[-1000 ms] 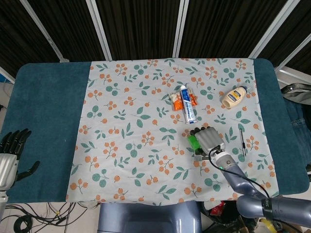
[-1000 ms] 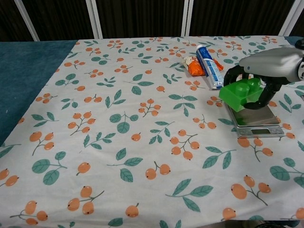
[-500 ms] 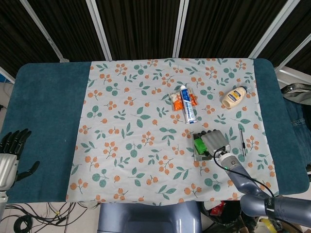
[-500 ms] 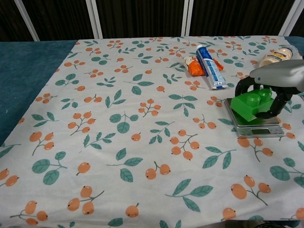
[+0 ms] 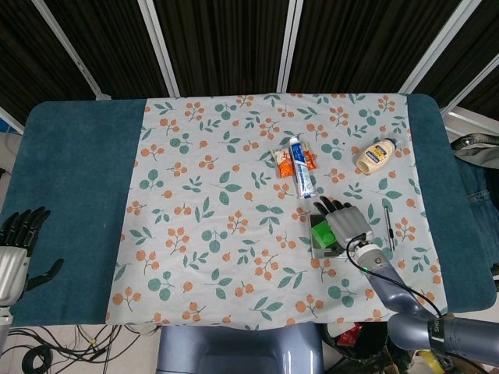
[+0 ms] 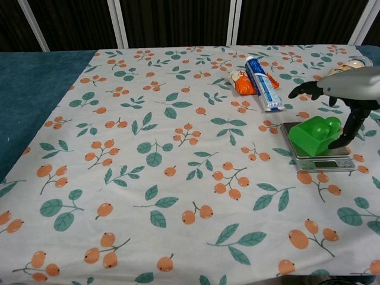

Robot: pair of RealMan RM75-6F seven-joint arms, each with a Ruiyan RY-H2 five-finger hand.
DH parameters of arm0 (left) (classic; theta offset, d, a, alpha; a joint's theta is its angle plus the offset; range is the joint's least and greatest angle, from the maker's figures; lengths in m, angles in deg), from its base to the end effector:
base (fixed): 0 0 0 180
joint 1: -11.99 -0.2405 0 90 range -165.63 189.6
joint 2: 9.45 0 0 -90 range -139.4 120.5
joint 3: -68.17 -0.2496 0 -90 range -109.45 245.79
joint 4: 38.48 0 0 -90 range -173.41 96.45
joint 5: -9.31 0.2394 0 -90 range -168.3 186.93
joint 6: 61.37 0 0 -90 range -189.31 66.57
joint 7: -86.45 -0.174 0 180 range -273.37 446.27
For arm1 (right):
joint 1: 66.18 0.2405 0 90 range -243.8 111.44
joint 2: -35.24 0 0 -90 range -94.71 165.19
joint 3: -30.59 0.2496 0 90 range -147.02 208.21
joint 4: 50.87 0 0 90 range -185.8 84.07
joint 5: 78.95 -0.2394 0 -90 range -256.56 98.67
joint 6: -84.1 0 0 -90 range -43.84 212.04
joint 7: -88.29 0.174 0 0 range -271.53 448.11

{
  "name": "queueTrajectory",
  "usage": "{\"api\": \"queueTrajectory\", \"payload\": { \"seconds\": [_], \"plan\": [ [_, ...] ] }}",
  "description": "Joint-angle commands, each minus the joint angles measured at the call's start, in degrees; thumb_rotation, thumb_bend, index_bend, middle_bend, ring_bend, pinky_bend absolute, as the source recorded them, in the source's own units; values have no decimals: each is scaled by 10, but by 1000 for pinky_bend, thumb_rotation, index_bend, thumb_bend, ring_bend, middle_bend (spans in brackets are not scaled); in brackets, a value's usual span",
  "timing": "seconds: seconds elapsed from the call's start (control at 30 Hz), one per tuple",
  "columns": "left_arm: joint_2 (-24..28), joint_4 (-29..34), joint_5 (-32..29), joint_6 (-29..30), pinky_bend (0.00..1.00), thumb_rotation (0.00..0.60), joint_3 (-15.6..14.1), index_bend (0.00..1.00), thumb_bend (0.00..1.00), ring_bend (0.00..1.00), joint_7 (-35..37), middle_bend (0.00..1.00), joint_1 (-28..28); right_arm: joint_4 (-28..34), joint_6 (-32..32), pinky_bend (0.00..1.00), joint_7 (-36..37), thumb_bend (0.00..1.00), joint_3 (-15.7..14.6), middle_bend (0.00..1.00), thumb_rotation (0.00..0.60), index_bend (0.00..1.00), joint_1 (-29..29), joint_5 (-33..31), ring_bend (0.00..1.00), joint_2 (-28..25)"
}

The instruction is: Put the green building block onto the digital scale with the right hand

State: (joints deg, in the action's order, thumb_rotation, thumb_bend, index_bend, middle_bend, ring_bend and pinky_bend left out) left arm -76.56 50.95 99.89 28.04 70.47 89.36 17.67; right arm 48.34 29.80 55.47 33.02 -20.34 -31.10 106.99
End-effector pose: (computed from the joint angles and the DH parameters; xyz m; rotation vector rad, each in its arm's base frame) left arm -0.3018 0.2144 0.1222 -1.4061 -0.8541 -1.0404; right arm -0.1809 -0.3579 0.0014 1.9057 -0.8920 0.5625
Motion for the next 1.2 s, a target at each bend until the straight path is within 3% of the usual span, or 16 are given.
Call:
{"api": "queueTrajectory", "payload": {
  "seconds": [0.03,0.23,0.37,0.5,0.63,0.77,0.9,1.07,1.2],
  "plan": [
    [0,0,0,0,37,600,0,0,262,40,-1,46,0,19,-16,224,10,63,4,0,600,41,-10,14,117,-18],
    [0,0,2,2,37,600,0,0,262,40,-1,46,0,92,-61,224,16,63,-2,0,600,41,-39,42,117,-83],
    [-1,0,3,5,37,600,0,0,262,40,0,46,-1,159,-134,224,27,64,-14,10,600,41,-86,99,120,-141],
    [-1,1,3,8,37,600,2,0,262,40,1,46,-2,222,-210,224,55,65,-38,12,600,41,-151,166,121,-200],
    [-2,1,5,11,36,600,2,0,262,40,1,47,-3,234,-288,224,72,65,-69,12,600,41,-218,232,121,-218],
    [-3,5,6,15,36,600,2,0,262,40,1,47,-5,193,-392,224,112,65,-102,13,600,40,-307,304,121,-188],
    [-3,8,5,18,36,600,2,0,262,40,3,48,-7,99,-473,217,150,64,-116,22,600,39,-377,357,120,-122],
    [-1,9,8,16,34,600,-1,0,262,40,1,48,-7,6,-505,209,181,64,-110,22,600,39,-417,366,120,-62],
    [4,20,6,12,31,600,-6,0,262,40,-2,49,-10,-29,-501,207,166,65,-100,22,600,40,-421,370,120,-52]
  ]
}}
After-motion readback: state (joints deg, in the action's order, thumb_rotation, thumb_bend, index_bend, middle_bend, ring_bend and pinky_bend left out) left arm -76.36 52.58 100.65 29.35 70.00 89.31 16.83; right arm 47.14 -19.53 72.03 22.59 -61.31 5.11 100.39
